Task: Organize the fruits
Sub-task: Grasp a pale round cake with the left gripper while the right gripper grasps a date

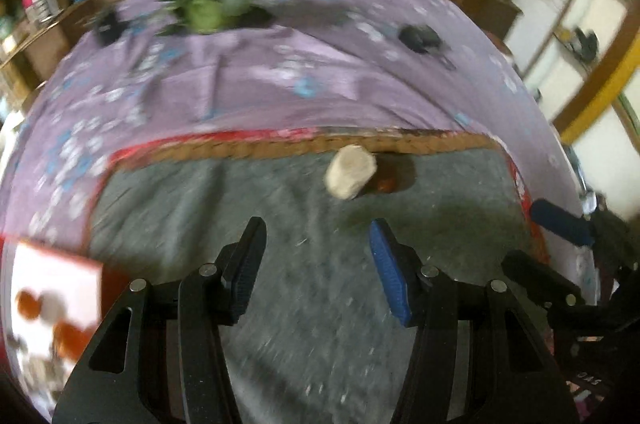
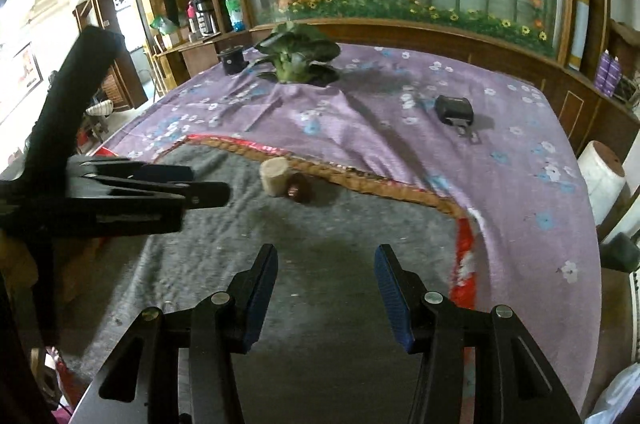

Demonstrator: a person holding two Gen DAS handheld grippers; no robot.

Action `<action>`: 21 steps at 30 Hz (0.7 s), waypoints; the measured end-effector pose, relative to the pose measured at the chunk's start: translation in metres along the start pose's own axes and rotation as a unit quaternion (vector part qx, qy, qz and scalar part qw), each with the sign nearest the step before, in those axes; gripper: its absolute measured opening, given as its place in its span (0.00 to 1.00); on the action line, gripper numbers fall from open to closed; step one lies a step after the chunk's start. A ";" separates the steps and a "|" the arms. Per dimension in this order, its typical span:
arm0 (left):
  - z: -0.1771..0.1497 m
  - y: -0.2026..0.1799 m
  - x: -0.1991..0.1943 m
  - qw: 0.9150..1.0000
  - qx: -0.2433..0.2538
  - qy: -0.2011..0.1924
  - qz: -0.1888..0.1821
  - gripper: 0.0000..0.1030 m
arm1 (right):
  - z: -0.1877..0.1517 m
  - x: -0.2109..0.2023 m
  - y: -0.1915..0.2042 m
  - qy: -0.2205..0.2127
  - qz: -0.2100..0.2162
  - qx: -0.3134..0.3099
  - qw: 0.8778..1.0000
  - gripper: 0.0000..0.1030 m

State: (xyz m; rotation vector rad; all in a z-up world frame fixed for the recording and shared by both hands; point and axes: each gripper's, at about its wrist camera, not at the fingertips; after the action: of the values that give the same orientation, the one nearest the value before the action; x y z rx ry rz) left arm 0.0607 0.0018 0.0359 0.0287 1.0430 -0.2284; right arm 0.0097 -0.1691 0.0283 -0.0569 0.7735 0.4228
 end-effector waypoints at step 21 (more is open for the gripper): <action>0.016 -0.004 0.031 0.998 0.061 0.005 0.008 0.24 | 0.021 0.036 -0.005 0.015 0.037 -0.009 0.999 0.48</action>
State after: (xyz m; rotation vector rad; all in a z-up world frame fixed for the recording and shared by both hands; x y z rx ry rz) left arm 0.0885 -0.0094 0.0182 0.1491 1.0370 -0.2777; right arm 0.0482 -0.1569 0.0179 -0.0509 0.8042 0.5007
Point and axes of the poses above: each gripper's, at about its wrist camera, not at the fingertips, and x roughly the way its jaws point, y to its left, z to its top
